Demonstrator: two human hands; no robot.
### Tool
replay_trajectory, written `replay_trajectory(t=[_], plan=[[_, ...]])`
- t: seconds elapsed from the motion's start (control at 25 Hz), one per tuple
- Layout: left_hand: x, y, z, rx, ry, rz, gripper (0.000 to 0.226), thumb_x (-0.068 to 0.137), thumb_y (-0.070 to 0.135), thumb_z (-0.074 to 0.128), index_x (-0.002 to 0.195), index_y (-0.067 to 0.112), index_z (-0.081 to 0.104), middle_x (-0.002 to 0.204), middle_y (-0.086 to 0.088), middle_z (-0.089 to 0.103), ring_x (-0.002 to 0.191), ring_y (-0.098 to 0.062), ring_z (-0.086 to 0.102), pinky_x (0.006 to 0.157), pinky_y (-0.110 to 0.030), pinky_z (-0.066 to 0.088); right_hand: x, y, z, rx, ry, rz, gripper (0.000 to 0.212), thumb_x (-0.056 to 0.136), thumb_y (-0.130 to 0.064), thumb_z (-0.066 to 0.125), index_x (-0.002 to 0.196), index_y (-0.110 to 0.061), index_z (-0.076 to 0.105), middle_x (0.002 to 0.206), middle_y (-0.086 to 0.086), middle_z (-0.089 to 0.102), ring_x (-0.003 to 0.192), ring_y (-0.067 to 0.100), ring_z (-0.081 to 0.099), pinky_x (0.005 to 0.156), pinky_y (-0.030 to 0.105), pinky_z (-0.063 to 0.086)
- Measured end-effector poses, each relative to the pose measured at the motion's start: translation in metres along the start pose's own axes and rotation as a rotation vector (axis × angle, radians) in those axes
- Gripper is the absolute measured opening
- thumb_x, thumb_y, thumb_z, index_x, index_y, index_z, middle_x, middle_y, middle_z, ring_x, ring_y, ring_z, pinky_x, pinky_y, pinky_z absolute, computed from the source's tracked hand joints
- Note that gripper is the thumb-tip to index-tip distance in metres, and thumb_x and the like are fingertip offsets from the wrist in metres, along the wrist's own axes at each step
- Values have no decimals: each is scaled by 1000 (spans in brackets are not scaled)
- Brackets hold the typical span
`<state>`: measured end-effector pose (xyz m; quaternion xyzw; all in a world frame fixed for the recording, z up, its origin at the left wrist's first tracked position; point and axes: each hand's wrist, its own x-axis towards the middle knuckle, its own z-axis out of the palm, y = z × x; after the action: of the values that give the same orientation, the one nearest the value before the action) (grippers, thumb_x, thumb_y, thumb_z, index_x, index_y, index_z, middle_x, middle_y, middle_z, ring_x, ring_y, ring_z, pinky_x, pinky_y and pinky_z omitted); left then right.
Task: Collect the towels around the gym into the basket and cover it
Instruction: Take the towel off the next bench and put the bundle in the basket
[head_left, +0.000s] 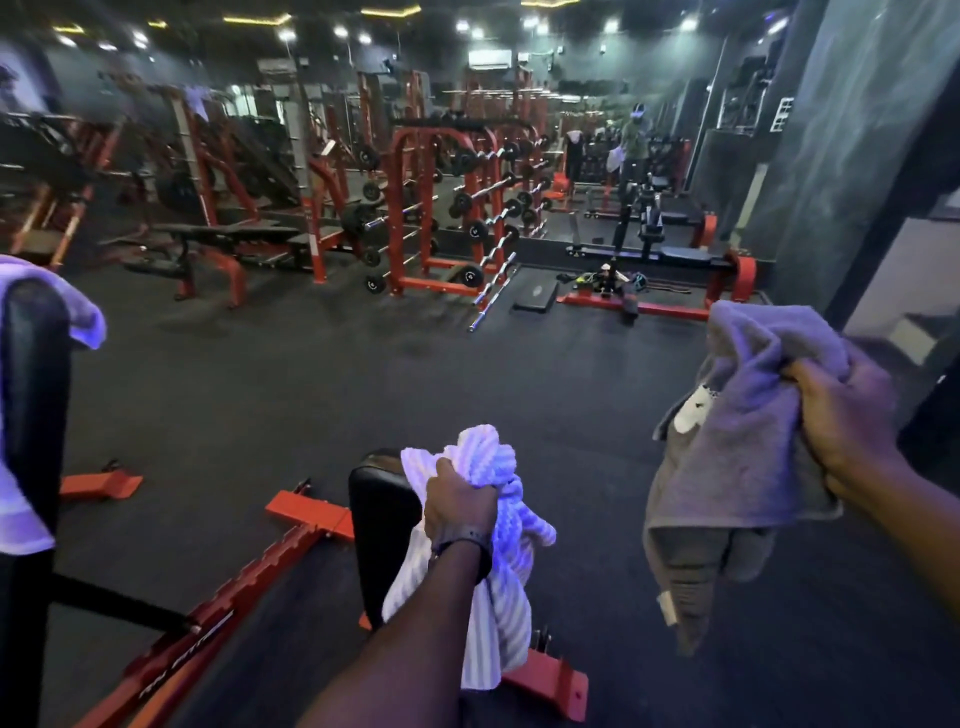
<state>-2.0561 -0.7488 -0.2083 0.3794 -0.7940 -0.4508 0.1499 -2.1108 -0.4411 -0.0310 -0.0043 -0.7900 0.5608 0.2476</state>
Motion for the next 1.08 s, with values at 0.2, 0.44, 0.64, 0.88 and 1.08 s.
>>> replay_trajectory(t=[0.2, 0.44, 0.64, 0.88, 1.08], plan=[[-5, 40, -74, -166, 165, 155, 41, 60, 33, 75, 93, 27, 52, 100, -6, 71, 94, -35, 69, 71, -33, 52, -13, -36, 19, 85, -54, -39, 24, 84, -23, 58, 105, -18, 69, 95, 6, 66, 87, 19, 57, 75, 29, 40], [-70, 79, -213, -229, 421, 310, 51, 49, 40, 70, 98, 27, 61, 91, 1, 71, 92, -31, 69, 73, -26, 44, -41, -113, 47, 326, -200, -106, 28, 77, -26, 60, 99, -13, 71, 92, 11, 71, 70, 10, 57, 70, 22, 52], [-167, 92, -320, -201, 671, 381, 53, 49, 37, 70, 99, 22, 60, 97, -1, 69, 91, -26, 67, 76, -34, 50, -110, -194, 60, 488, -414, -159, 34, 75, -34, 59, 102, -18, 72, 95, 2, 74, 88, 22, 67, 84, 41, 53], [-272, 76, -425, -189, 894, 384, 62, 47, 41, 74, 106, 25, 66, 100, -1, 74, 93, -29, 69, 86, -43, 58, -248, -295, 58, 693, -683, -222, 40, 75, -32, 59, 109, -17, 72, 99, 4, 76, 95, 26, 69, 88, 41, 55], [-362, 11, -518, -140, 1078, 325, 64, 49, 40, 77, 109, 20, 68, 100, -2, 74, 89, -27, 69, 77, -33, 57, -394, -363, 47, 774, -887, -296, 43, 74, -35, 56, 111, -19, 71, 100, 4, 76, 96, 27, 68, 86, 36, 52]])
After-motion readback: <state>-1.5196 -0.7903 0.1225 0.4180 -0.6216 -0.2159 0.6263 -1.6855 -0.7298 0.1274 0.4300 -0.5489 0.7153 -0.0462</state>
